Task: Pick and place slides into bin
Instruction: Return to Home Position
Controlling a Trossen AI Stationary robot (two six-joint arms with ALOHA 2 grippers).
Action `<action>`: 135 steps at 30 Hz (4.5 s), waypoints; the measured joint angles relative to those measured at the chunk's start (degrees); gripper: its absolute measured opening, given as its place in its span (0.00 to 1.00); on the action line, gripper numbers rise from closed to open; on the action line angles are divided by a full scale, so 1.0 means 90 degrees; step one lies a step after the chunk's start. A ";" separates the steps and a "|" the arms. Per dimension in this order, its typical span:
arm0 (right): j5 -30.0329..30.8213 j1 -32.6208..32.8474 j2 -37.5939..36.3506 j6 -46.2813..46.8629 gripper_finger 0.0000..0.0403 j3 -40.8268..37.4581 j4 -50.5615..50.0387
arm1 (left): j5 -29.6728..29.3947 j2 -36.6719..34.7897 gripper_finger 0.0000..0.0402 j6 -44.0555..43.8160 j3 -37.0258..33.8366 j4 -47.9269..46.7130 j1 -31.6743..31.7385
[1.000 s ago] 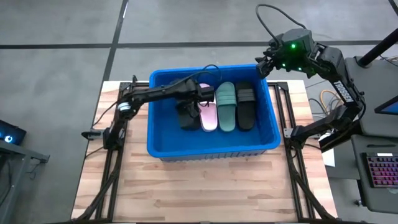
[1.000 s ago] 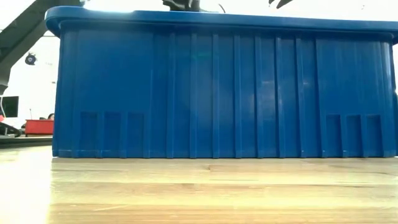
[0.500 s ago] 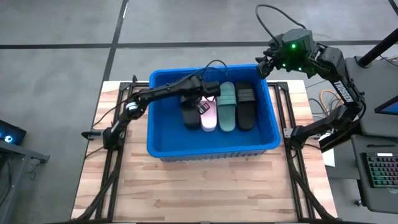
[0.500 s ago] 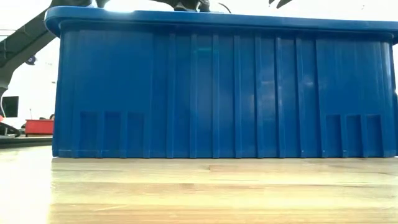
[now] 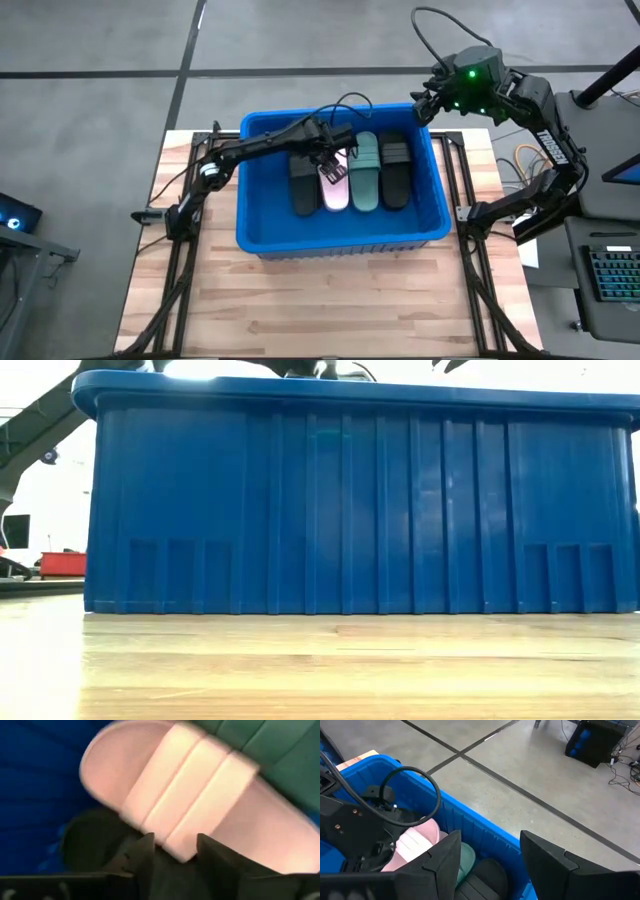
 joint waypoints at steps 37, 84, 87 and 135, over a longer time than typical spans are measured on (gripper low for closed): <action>-0.0019 0.0000 -0.0255 -0.0159 0.48 0.0000 0.0115 | 0.3552 -0.4716 0.01 0.2618 -0.3742 0.7457 -0.0335; -0.0969 0.2351 -0.0560 -0.0145 0.48 -0.0809 0.3707 | 0.1706 -1.3713 0.00 0.1581 -1.2428 0.8662 -0.0414; -0.1301 0.2789 -0.0621 -0.0171 0.48 -0.1768 0.5100 | 0.1719 -1.3693 0.00 0.1805 -1.2335 0.8619 -0.0416; -0.1623 0.3279 -0.8441 0.0011 0.02 -1.2601 1.1050 | 0.2246 -1.3682 0.00 0.1862 -1.2384 0.8415 -0.0415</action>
